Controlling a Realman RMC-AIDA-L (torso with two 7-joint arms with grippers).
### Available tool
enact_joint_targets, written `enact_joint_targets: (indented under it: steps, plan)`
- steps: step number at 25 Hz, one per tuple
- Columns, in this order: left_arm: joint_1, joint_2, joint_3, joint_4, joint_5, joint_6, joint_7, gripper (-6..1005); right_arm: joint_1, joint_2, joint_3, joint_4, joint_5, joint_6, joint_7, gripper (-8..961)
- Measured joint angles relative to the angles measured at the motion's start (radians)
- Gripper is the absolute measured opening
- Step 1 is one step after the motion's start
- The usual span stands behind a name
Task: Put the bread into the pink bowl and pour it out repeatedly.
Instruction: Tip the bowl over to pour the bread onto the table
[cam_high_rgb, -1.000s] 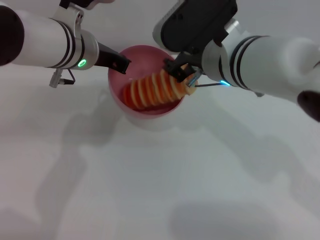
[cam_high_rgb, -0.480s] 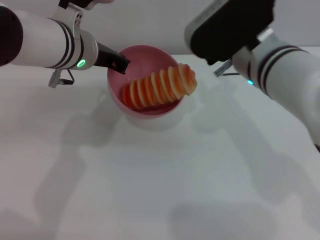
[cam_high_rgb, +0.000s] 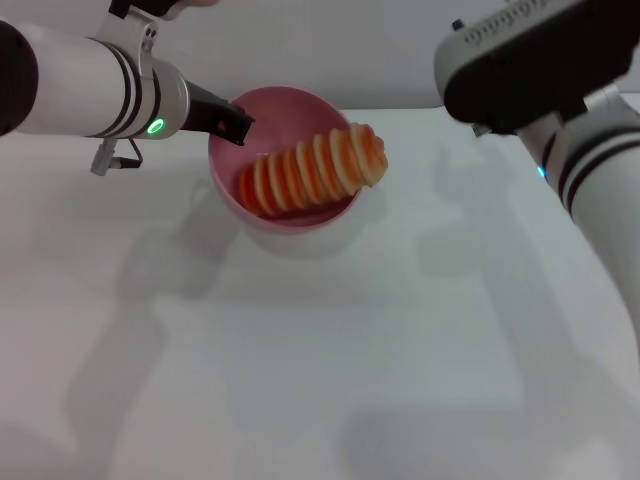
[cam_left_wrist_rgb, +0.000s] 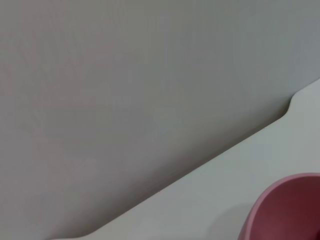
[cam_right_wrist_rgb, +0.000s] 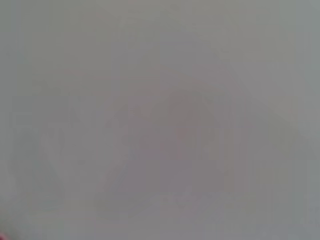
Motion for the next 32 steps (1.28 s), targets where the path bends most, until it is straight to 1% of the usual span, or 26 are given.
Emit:
enact_joint_targets:
  steps: [3,6,10,12,13,18,19,20,21,22,27,28,29,30,31,32]
  plan:
    - [0.005,0.001,0.0,0.0,0.0,0.006,0.0,47,-0.017,0.0,-0.029,0.044,-0.119,0.0,0.143,507]
    - [0.015,0.001,0.0,0.001,0.002,0.02,0.0,47,-0.036,-0.004,-0.061,0.107,-0.242,0.008,0.354,507]
    - [0.026,0.003,0.0,-0.001,0.003,0.036,0.0,47,-0.091,-0.001,-0.101,0.168,-0.438,0.012,0.613,507]
    - [0.033,0.003,0.003,-0.001,0.003,0.045,0.001,47,-0.106,-0.001,-0.112,0.197,-0.479,0.013,0.676,507]
    - [0.048,0.003,0.015,0.009,0.003,0.065,0.003,47,-0.115,-0.001,-0.117,0.211,-0.483,0.014,0.7,507]
    - [0.06,0.003,0.026,0.019,0.003,0.083,0.003,47,-0.14,0.001,-0.13,0.217,-0.482,0.029,0.712,507]
    - [0.1,0.002,0.074,0.053,0.003,0.159,0.009,47,-0.142,0.001,-0.134,0.218,-0.481,0.034,0.713,507]
    - [0.13,0.002,0.101,0.077,0.004,0.213,0.017,47,-0.143,0.001,-0.137,0.219,-0.479,0.038,0.715,507]
    - [0.13,0.002,0.101,0.077,0.004,0.213,0.017,47,-0.144,0.001,-0.139,0.22,-0.477,0.039,0.719,507]
    - [0.165,0.002,0.129,0.1,0.006,0.276,0.053,47,-0.146,0.001,-0.14,0.221,-0.475,0.04,0.725,507]
    - [0.2,0.002,0.17,0.109,0.019,0.356,0.119,47,-0.153,0.001,-0.141,0.223,-0.474,0.04,0.741,507]
    - [0.2,0.002,0.17,0.109,0.019,0.356,0.119,47,-0.154,0.001,-0.141,0.223,-0.474,0.04,0.741,507]
    - [0.23,0.001,0.2,0.109,0.047,0.426,0.139,47,-0.156,0.0,-0.141,0.22,-0.473,0.044,0.743,507]
    - [0.248,0.0,0.214,0.108,0.067,0.469,0.141,47,-0.158,0.0,-0.137,0.215,-0.471,0.063,0.75,507]
    - [0.248,0.0,0.214,0.108,0.067,0.469,0.141,47,-0.158,0.0,-0.137,0.215,-0.471,0.063,0.75,507]
    - [0.273,-0.001,0.237,0.104,0.093,0.531,0.142,47,-0.16,0.0,-0.131,0.21,-0.469,0.088,0.756,507]
